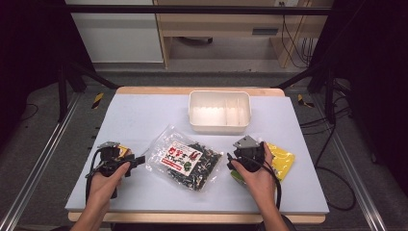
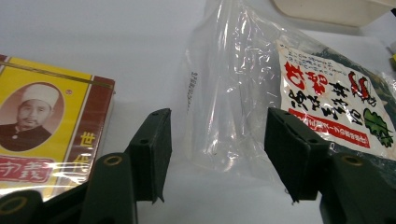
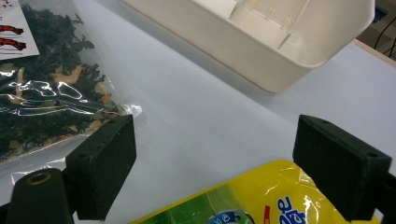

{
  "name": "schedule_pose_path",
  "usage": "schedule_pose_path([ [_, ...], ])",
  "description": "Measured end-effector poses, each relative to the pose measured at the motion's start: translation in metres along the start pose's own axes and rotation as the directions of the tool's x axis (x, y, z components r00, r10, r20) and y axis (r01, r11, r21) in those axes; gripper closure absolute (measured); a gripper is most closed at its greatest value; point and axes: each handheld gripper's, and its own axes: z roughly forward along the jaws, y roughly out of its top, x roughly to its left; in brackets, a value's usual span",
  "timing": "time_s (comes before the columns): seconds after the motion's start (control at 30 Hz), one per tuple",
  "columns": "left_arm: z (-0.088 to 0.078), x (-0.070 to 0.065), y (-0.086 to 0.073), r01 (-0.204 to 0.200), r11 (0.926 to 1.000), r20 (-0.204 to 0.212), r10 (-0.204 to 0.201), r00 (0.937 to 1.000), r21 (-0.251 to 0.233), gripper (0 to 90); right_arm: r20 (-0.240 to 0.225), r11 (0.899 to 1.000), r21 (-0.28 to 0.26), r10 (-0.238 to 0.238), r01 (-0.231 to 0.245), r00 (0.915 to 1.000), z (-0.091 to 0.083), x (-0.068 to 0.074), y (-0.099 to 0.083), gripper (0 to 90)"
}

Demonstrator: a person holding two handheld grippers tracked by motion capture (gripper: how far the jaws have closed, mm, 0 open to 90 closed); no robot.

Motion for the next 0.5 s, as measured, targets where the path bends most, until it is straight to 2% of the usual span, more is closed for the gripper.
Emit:
schedule_pose_path([
  [0.17,0.004,0.002,-0.002,0.016,0.9998,-0.002,-0.016,0.9999,0.011,48.6,0.001,1.0,0.006,-0.003,0.003,1.0,0.0,0.0,0.0,13.8],
  [0.5,0.012,0.002,-0.004,0.006,0.999,-0.004,-0.006,1.0,0.044,55.2,-0.003,1.0,0.011,-0.01,0.01,0.9999,0.001,0.002,0.0,13.9],
])
